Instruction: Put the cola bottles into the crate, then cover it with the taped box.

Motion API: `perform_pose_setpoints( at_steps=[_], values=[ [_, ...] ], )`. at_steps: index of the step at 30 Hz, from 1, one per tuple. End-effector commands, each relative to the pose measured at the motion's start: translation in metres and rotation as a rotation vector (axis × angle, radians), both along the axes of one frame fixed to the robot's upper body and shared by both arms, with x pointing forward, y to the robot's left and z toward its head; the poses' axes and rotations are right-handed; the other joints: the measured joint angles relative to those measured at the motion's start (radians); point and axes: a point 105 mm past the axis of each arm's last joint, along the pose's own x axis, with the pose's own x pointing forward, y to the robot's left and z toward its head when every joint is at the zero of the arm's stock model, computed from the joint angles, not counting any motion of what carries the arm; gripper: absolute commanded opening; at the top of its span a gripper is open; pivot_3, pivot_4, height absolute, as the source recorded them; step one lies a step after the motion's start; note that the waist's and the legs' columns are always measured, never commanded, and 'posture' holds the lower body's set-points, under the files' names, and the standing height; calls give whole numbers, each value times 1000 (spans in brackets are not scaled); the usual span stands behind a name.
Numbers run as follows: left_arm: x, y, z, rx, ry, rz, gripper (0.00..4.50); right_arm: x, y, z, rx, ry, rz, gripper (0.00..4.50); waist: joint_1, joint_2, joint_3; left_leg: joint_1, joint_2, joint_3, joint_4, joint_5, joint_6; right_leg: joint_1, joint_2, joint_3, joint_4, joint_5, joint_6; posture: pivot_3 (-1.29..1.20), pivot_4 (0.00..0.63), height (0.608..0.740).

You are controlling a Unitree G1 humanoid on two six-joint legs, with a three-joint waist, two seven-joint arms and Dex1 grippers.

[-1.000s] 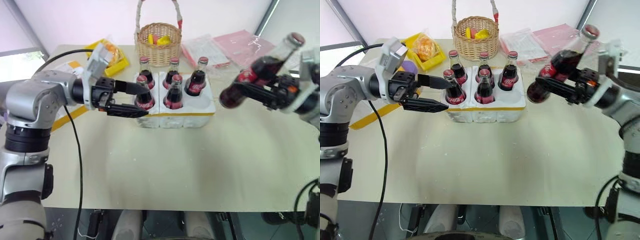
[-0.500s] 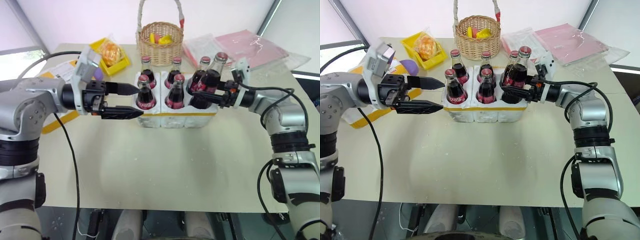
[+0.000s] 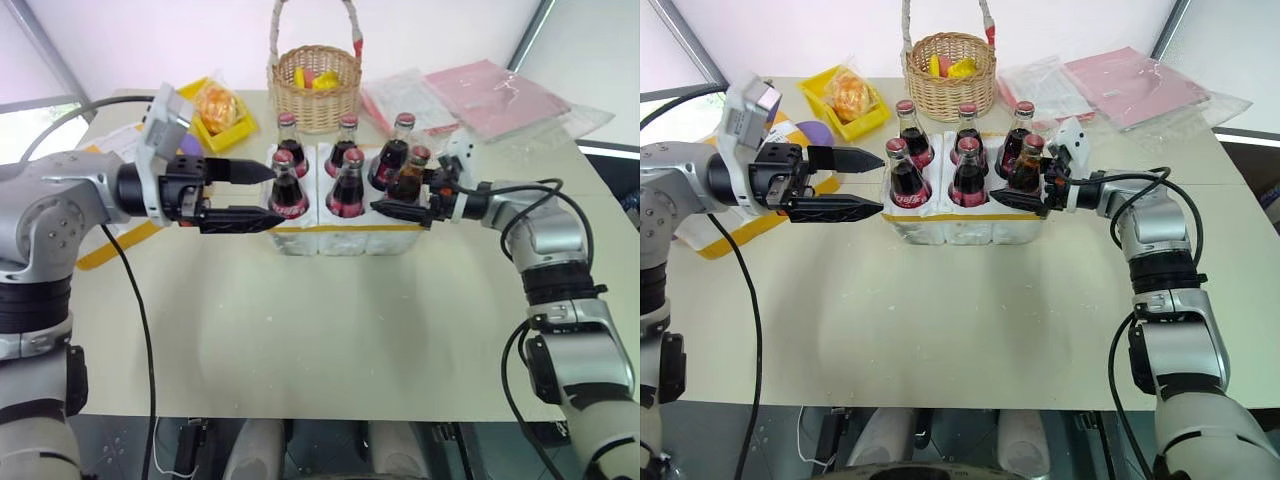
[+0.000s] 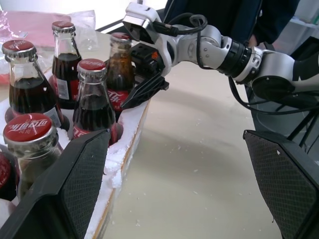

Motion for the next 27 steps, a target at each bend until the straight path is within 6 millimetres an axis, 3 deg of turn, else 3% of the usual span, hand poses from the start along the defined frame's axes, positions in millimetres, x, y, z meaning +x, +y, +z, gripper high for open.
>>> perform_pose_setpoints(
  at_steps=[1, 10, 16, 19, 22, 25, 27],
  values=[
    [-4, 17, 7, 36, -86, 84, 4500, -7, -7, 21, -5, -68, 29, 4453, -5, 0, 0, 0, 0, 0, 0, 0, 0, 0, 0, 0, 0, 0, 0, 0, 150, 738],
    [-5, 91, -4, 302, -318, 537, 4500, -42, -71, 54, -190, -137, 18, 4453, -12, 0, 0, 0, 0, 0, -1, 0, 0, 0, 0, 0, -1, 0, 0, 0, 150, 738],
    [-25, 148, -31, 667, -457, 790, 4500, -60, -101, 88, -206, -126, -19, 4453, -21, 1, 0, 2, 4, 6, -4, -1, 0, -1, 0, 2, -3, -1, -5, 0, 150, 738],
    [-40, 178, -40, 813, -488, 917, 4500, -82, -93, 108, -170, -141, 82, 4453, -17, 1, 0, 3, 5, 7, -5, -1, 0, -1, 1, 3, -3, -1, -6, 0, 150, 738],
    [-47, 226, -45, 1017, -575, 1111, 4500, -94, -75, 131, -86, -196, 155, 4453, -18, 1, 0, 3, 7, 9, -5, -1, 0, -2, 2, 3, -4, -1, -8, 0, 150, 738],
    [-51, 261, -54, 1181, -621, 1211, 4500, -106, -59, 141, -35, -202, 229, 4453, -16, 1, 0, 3, 10, 10, -5, -1, 0, -3, 4, 4, -4, 0, -9, 0, 150, 738],
    [-53, 274, -66, 1193, -583, 1240, 4500, -111, -52, 143, -36, -206, 255, 4453, -15, 1, 0, 3, 10, 10, -5, -1, -1, -3, 4, 4, -5, 0, -10, 0, 150, 738]
  ],
)
